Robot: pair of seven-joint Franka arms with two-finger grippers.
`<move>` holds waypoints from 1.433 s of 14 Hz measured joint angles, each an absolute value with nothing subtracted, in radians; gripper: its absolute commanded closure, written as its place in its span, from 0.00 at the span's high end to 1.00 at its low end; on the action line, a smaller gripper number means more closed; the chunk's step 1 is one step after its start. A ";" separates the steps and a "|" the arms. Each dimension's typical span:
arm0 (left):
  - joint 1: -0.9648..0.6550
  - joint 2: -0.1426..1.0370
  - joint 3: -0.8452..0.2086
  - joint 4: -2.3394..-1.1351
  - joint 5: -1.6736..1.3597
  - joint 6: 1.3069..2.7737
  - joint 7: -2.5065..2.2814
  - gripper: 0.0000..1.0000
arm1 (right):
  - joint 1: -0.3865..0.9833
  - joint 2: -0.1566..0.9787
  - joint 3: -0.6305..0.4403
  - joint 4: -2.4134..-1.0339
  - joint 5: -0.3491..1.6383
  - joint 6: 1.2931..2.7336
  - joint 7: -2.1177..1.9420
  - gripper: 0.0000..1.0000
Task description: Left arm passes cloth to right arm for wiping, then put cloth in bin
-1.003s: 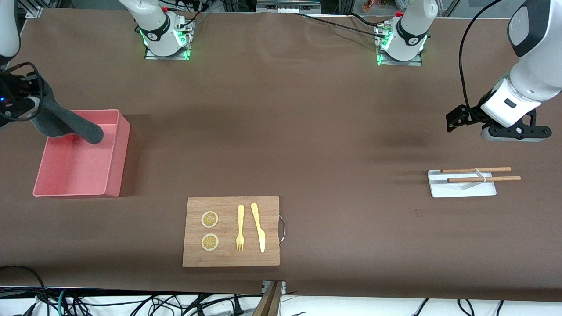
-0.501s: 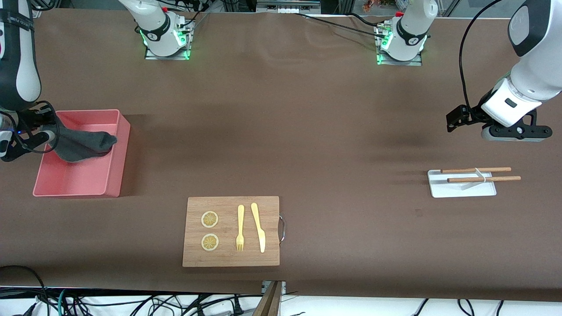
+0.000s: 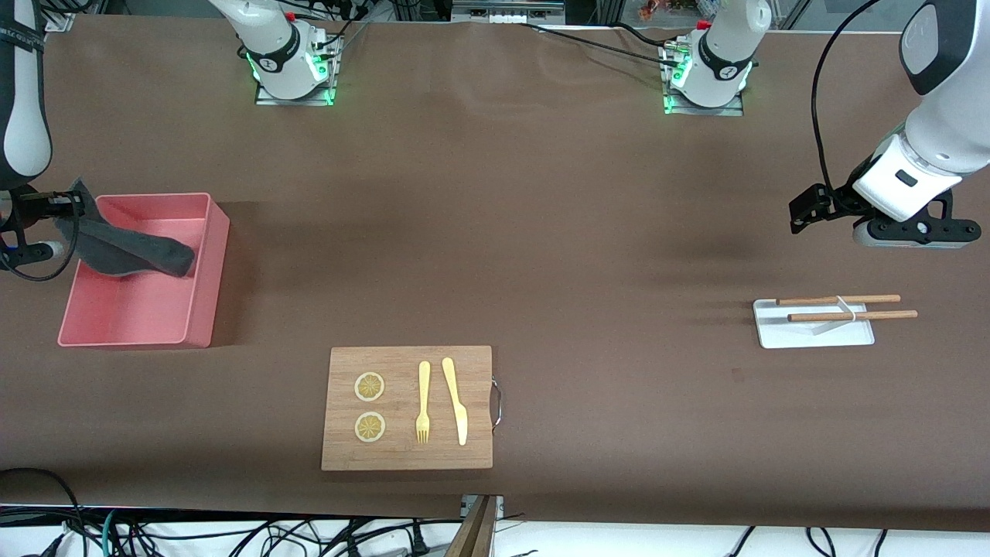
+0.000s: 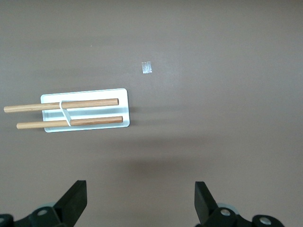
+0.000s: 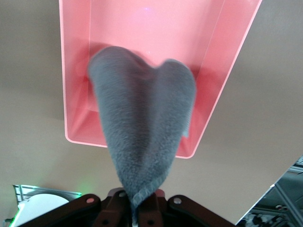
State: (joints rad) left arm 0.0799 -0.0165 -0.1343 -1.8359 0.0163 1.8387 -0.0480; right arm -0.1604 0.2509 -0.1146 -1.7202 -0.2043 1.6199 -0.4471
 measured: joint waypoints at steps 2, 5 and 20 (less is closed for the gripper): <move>0.080 -0.016 -0.134 -1.836 0.016 1.839 -0.048 1.00 | -0.161 0.251 -0.118 -1.742 -0.195 1.639 -0.436 1.00; 0.080 -0.016 -0.135 -1.836 0.016 1.839 -0.048 1.00 | -0.161 0.250 -0.118 -1.751 -0.139 1.668 -0.435 1.00; 0.080 -0.016 -0.135 -1.835 0.016 1.839 -0.048 1.00 | -0.111 -0.055 0.010 -1.723 -0.016 1.563 -0.227 1.00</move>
